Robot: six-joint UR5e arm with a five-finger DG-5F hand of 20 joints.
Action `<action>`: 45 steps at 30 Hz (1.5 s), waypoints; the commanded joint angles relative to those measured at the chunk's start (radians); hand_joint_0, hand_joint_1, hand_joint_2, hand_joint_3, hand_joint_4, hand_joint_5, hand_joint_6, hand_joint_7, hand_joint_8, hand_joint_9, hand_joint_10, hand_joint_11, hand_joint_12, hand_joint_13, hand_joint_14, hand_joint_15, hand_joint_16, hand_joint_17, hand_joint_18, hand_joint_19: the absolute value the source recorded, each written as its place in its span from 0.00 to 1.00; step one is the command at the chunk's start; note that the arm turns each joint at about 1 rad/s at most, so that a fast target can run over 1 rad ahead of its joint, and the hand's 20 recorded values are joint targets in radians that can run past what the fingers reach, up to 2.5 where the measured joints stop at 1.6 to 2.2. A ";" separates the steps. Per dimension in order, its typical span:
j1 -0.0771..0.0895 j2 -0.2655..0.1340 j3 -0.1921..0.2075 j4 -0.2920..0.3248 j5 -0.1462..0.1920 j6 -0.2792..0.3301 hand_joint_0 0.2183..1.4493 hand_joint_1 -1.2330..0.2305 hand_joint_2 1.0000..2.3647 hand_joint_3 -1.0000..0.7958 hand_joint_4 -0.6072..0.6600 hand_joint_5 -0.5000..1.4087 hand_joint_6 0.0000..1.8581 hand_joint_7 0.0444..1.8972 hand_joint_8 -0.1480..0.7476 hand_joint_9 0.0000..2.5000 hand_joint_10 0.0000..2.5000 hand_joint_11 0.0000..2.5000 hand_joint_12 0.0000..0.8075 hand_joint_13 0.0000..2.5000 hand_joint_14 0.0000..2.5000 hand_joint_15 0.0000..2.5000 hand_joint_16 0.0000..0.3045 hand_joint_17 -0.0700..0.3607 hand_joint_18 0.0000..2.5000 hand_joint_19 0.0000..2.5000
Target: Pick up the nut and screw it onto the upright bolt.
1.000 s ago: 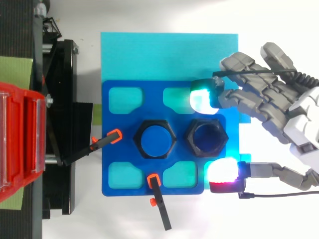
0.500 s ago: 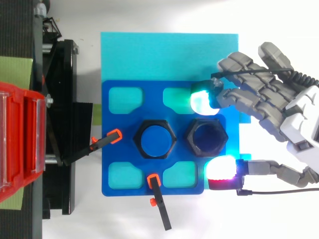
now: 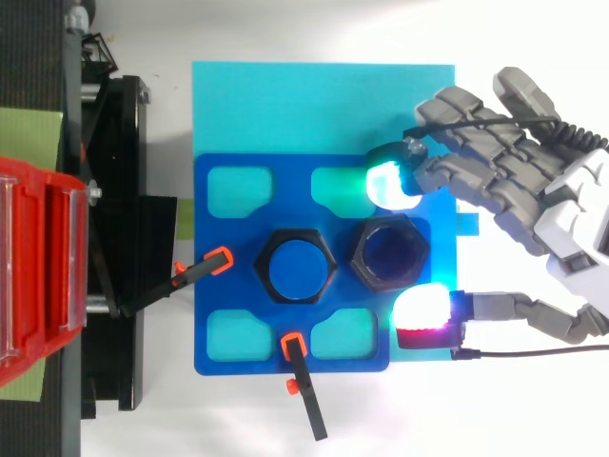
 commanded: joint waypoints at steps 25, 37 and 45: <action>-0.015 0.000 0.000 -0.009 -0.013 0.000 0.16 0.30 0.00 0.28 0.65 0.13 0.27 0.38 0.48 0.10 0.00 0.00 0.48 0.07 0.00 0.00 0.16 0.42 0.00 0.00; -0.015 0.000 0.000 -0.012 -0.024 0.002 0.17 0.29 0.00 0.28 0.66 0.13 0.27 0.42 0.48 0.10 0.00 0.00 0.47 0.07 0.00 0.00 0.16 0.42 0.00 0.00; -0.016 -0.021 0.000 -0.010 -0.030 0.003 0.17 0.29 0.00 0.28 0.68 0.14 0.27 0.46 0.49 0.12 0.00 0.00 0.47 0.08 0.00 0.00 0.16 0.42 0.00 0.00</action>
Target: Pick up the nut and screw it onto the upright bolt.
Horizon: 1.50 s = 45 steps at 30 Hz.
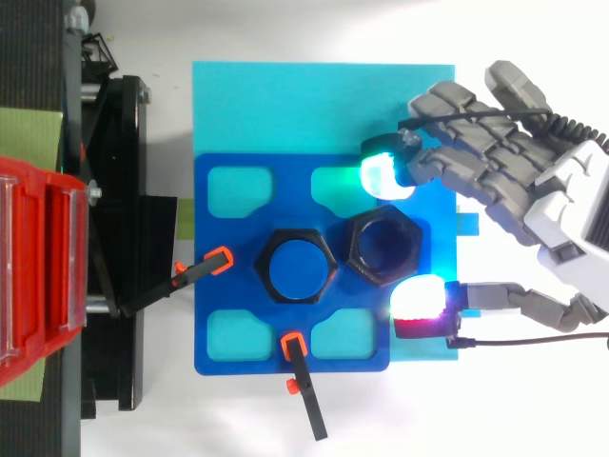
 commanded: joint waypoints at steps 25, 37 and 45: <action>-0.001 -0.006 0.028 -0.048 0.000 0.002 0.25 0.39 0.00 0.28 0.69 0.18 0.27 0.71 0.50 0.19 0.00 0.00 0.42 0.15 0.00 0.00 0.13 0.37 0.07 0.00; 0.001 0.023 0.068 -0.197 -0.007 0.157 0.26 0.40 0.00 0.28 0.69 0.19 0.27 0.72 0.51 0.21 0.00 0.00 0.40 0.15 0.00 0.00 0.12 0.36 0.07 0.00; -0.001 0.071 0.068 -0.269 -0.007 0.191 0.26 0.41 0.00 0.28 0.68 0.19 0.27 0.72 0.51 0.21 0.00 0.00 0.41 0.16 0.00 0.00 0.12 0.36 0.07 0.00</action>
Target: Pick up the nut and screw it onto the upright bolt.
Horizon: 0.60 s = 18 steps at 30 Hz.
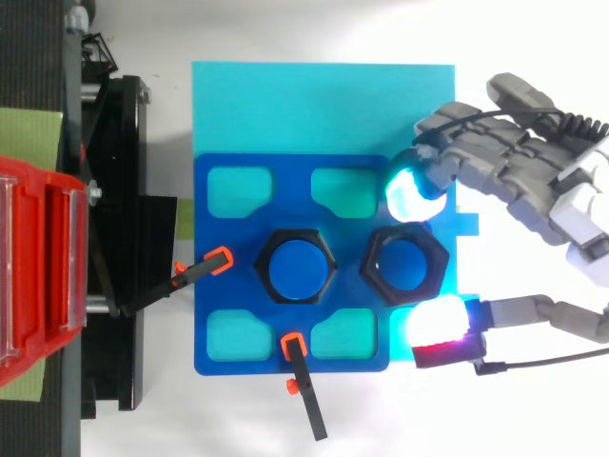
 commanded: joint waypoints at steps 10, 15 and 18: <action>-0.009 0.124 0.002 -0.127 -0.002 0.011 0.27 0.40 0.00 0.28 0.69 0.19 0.27 0.72 0.51 0.22 0.00 0.00 0.41 0.16 0.00 0.00 0.12 0.36 0.07 0.00; -0.025 0.125 0.058 -0.139 -0.022 0.009 0.27 0.40 0.00 0.28 0.69 0.19 0.27 0.72 0.51 0.22 0.00 0.00 0.41 0.16 0.00 0.00 0.12 0.36 0.07 0.00; -0.042 0.125 0.097 -0.157 -0.055 0.004 0.27 0.40 0.00 0.28 0.68 0.19 0.27 0.72 0.51 0.22 0.00 0.00 0.41 0.16 0.00 0.00 0.12 0.36 0.07 0.00</action>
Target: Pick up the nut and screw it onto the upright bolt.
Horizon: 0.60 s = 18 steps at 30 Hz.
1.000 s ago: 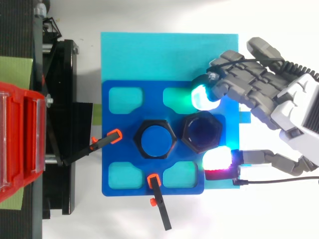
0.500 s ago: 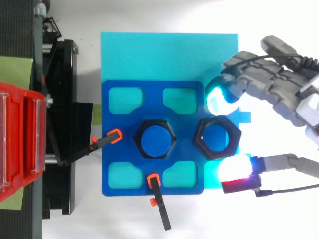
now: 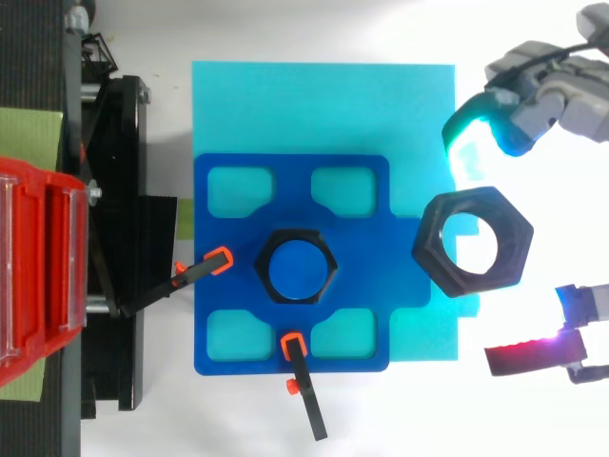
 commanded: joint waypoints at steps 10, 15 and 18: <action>-0.070 -0.013 0.064 0.166 -0.203 -0.168 0.27 0.40 0.00 0.28 0.68 0.19 0.27 0.71 0.51 0.22 0.00 0.00 0.41 0.16 0.00 0.00 0.12 0.35 0.07 0.00; -0.097 -0.074 0.064 0.206 -0.261 -0.206 0.27 0.40 0.00 0.28 0.68 0.19 0.27 0.72 0.51 0.22 0.00 0.00 0.41 0.16 0.00 0.00 0.12 0.36 0.06 0.00; -0.106 -0.085 0.064 0.254 -0.278 -0.212 0.27 0.40 0.00 0.28 0.69 0.19 0.27 0.72 0.51 0.22 0.00 0.00 0.42 0.15 0.00 0.00 0.13 0.37 0.06 0.00</action>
